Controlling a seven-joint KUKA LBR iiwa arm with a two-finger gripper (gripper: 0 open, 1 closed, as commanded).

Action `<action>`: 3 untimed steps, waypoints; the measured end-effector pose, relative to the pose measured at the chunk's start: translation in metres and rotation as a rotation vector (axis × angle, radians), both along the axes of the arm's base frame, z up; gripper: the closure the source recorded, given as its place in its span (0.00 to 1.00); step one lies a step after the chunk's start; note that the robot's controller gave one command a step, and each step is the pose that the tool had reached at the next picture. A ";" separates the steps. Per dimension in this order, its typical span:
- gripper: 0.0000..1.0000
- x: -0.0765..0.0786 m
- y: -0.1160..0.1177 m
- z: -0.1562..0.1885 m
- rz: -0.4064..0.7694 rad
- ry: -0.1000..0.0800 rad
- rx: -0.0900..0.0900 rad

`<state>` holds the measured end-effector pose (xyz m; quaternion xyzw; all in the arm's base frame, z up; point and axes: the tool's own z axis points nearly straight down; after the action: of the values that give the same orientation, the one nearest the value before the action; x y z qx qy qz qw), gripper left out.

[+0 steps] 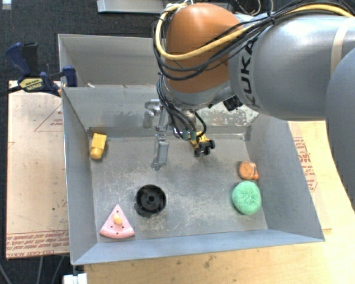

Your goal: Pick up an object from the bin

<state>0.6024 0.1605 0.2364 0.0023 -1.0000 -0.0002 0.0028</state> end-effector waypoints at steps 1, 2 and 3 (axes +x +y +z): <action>0.00 0.001 -0.001 0.005 -0.003 -0.007 0.001; 0.00 -0.009 -0.007 -0.037 0.073 -0.012 0.002; 0.00 -0.053 -0.040 -0.080 0.085 -0.008 0.002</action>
Offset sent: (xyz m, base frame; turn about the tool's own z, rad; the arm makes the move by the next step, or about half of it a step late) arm -0.0234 -0.0162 -0.0964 -0.1721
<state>0.5494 0.1204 0.1561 0.0448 -0.9990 -0.0010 -0.0014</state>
